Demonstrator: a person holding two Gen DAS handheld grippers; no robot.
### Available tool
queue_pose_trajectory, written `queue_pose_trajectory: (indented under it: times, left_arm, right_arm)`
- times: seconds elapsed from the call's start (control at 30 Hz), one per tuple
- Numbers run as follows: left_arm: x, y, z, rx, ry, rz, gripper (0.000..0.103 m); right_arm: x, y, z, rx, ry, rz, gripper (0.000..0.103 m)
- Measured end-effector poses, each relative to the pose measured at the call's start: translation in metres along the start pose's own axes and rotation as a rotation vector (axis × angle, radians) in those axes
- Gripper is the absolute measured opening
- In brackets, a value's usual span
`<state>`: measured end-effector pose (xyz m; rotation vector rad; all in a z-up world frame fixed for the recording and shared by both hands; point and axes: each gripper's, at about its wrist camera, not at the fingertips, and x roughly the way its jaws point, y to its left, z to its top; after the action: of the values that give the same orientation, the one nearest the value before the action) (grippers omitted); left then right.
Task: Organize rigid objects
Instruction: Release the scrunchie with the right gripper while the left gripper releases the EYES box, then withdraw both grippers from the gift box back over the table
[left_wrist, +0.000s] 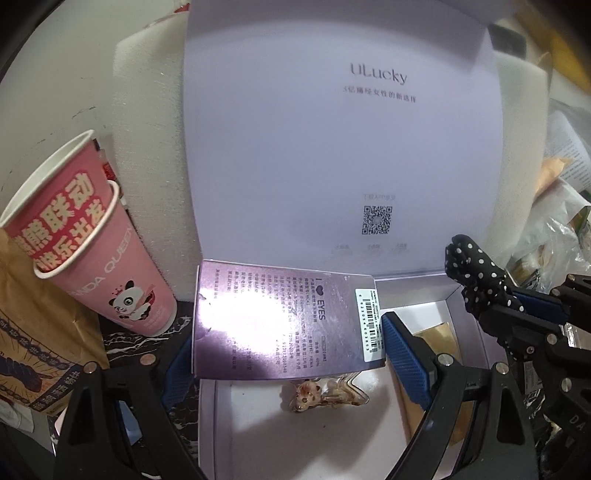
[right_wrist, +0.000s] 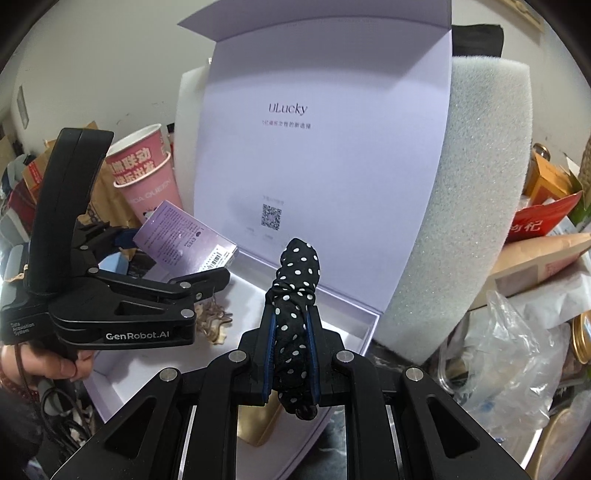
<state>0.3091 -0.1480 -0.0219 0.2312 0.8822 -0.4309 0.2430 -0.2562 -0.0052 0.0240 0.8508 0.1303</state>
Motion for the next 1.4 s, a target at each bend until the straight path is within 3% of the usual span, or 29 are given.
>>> queue_pose_trajectory:
  times: [0.47,0.73,1.03,1.4]
  left_arm:
    - [0.024,0.000,0.000,0.005,0.058,0.019,0.091]
    - [0.033,0.004,-0.003,0.012,0.089,0.045,0.092]
    - [0.016,0.003,-0.015,0.015,0.082,0.062,0.092]
    - [-0.031,-0.001,-0.013,0.021,-0.001,0.068,0.092]
  right_arm:
    - [0.024,0.003,0.006,0.016,0.052,-0.021,0.018]
    - [0.025,0.001,0.007,0.045,0.062,-0.054,0.038]
    - [0.009,0.002,0.000,0.053,0.045,-0.091,0.038]
    - [-0.030,0.002,-0.003,0.056,0.003,-0.111,0.038]
